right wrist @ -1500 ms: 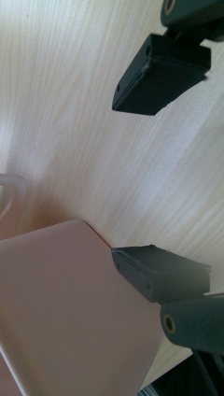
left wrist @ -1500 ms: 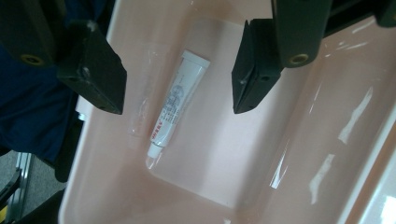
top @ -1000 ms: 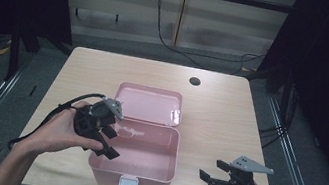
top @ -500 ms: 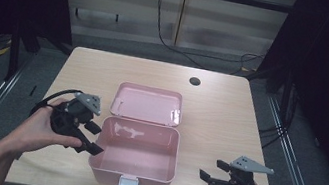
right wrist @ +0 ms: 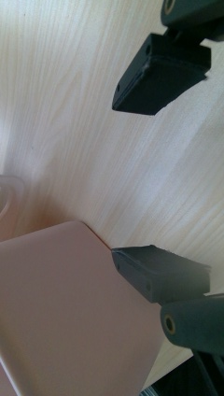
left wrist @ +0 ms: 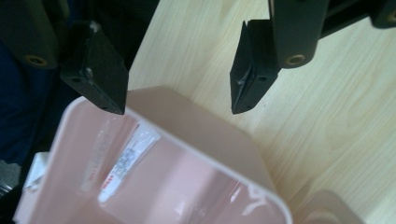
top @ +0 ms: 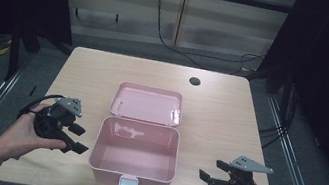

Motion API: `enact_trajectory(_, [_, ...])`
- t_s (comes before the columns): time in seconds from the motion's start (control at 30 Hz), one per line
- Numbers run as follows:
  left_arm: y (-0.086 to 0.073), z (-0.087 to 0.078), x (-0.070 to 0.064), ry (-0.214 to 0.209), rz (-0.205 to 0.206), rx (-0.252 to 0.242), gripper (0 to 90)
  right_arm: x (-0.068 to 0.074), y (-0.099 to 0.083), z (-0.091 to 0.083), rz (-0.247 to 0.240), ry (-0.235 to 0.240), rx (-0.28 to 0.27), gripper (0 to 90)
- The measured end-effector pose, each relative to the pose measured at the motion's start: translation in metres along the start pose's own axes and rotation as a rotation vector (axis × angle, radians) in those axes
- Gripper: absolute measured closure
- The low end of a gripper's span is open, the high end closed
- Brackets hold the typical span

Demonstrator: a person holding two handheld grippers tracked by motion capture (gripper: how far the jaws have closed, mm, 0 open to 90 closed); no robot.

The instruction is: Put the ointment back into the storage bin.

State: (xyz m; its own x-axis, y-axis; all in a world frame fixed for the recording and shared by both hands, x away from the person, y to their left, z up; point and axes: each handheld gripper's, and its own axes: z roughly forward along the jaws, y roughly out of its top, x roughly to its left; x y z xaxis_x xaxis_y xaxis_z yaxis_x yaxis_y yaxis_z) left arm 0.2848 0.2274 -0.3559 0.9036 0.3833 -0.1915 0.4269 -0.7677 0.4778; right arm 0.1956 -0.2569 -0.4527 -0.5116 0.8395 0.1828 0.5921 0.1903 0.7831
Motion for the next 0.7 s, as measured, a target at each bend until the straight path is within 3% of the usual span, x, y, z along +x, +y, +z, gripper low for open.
enact_trajectory(0.13, [-0.013, 0.005, 0.007, 0.009, -0.028, 0.002, 37.9, 0.000, 0.000, 0.000, 0.000, -0.002, 0.000, 23.7])
enact_trajectory(0.17, [-0.016, 0.007, 0.008, 0.007, -0.058, -0.013, 37.9, 0.000, 0.000, 0.000, 0.000, -0.002, 0.000, 23.7])
enact_trajectory(0.33, [-0.026, 0.009, 0.016, 0.028, -0.066, -0.010, 37.9, 0.000, 0.000, 0.001, -0.003, -0.001, 0.004, 23.6])
enact_trajectory(0.5, [-0.037, 0.018, 0.023, 0.045, -0.112, -0.023, 37.9, 0.000, 0.000, 0.001, -0.006, -0.001, 0.007, 23.6])
enact_trajectory(0.7, [-0.049, 0.029, 0.026, 0.081, -0.122, -0.037, 37.9, 0.000, -0.001, 0.002, -0.003, -0.005, 0.018, 23.3])
